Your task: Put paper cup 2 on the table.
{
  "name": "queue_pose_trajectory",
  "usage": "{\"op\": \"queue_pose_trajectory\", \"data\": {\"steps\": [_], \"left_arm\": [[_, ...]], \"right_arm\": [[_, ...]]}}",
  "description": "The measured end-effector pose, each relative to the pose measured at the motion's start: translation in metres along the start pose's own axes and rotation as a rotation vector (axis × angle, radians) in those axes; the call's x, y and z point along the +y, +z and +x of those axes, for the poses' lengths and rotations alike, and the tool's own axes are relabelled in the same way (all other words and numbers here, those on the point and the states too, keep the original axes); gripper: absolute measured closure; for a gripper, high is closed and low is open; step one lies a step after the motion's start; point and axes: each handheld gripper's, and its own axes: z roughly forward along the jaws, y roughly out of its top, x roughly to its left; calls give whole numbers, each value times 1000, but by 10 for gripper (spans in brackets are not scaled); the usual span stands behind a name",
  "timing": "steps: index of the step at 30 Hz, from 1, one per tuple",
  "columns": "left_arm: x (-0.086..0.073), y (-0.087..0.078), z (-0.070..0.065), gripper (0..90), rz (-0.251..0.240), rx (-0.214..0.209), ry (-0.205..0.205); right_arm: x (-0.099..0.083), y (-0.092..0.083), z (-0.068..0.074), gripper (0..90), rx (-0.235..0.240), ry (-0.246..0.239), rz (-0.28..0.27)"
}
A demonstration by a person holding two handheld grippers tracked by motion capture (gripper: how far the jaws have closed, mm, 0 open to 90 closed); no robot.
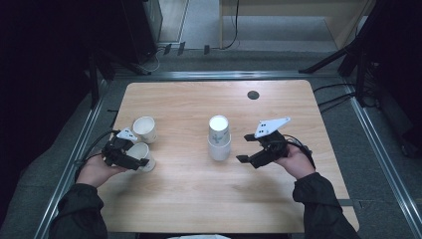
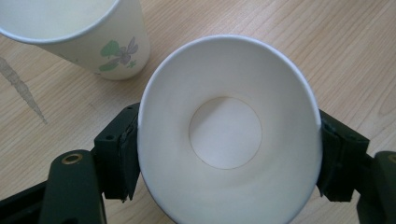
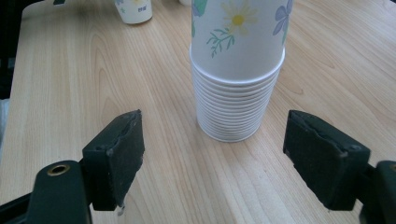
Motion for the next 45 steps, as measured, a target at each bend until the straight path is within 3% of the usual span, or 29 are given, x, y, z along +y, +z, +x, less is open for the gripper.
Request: {"op": "queue_pose_trajectory", "data": {"steps": [24, 41, 45], "left_arm": [[5, 6, -10, 162, 30, 1, 52], [5, -3, -7, 97, -10, -47, 4], [5, -9, -5, 96, -44, -56, -15]], "right_arm": [[0, 1, 1, 207, 2, -4, 8], [0, 1, 1, 207, 2, -5, 9], [0, 1, 1, 207, 1, -10, 11]]}}
